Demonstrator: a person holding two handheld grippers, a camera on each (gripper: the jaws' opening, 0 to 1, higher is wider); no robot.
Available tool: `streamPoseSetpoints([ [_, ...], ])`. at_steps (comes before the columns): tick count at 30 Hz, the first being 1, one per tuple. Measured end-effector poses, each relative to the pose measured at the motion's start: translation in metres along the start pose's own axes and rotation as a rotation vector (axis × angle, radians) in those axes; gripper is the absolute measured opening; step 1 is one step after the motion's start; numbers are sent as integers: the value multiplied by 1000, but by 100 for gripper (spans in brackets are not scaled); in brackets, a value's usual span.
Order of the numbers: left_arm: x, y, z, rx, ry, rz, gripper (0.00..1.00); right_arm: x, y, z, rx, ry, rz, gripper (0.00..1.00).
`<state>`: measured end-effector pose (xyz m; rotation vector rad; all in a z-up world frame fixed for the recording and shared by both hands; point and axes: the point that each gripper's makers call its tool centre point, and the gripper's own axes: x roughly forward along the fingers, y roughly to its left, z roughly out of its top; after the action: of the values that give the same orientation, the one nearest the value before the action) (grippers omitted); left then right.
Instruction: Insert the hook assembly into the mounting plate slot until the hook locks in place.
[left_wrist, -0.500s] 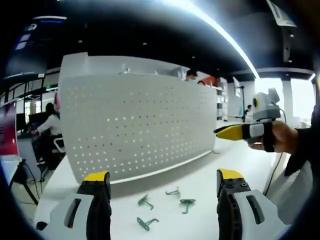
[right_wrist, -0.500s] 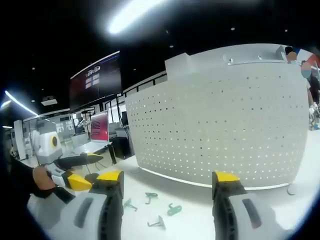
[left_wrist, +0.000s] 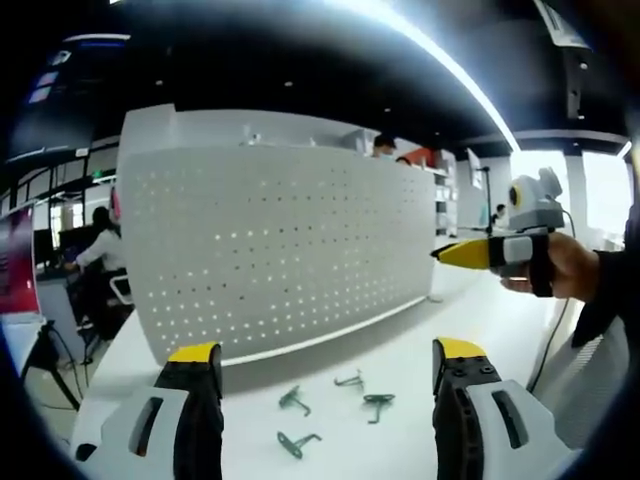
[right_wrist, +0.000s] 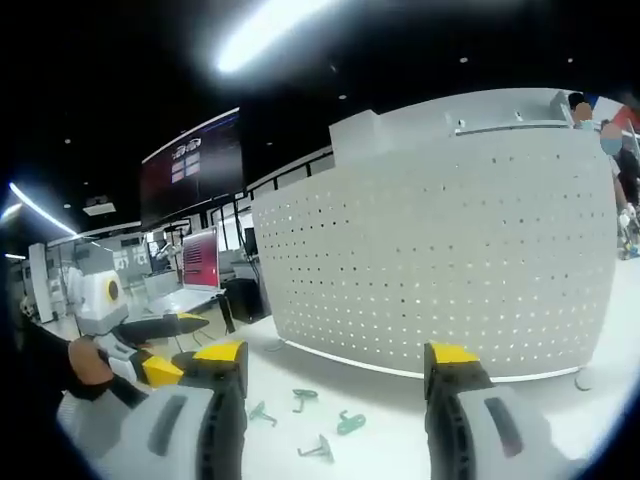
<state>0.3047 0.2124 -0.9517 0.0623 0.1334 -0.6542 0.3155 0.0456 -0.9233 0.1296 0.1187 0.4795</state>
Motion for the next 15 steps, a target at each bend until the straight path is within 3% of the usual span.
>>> streamPoseSetpoints([
  [15,-2,0,5,1,-23,-2,87,2,1,-6,-15,21,0,67],
])
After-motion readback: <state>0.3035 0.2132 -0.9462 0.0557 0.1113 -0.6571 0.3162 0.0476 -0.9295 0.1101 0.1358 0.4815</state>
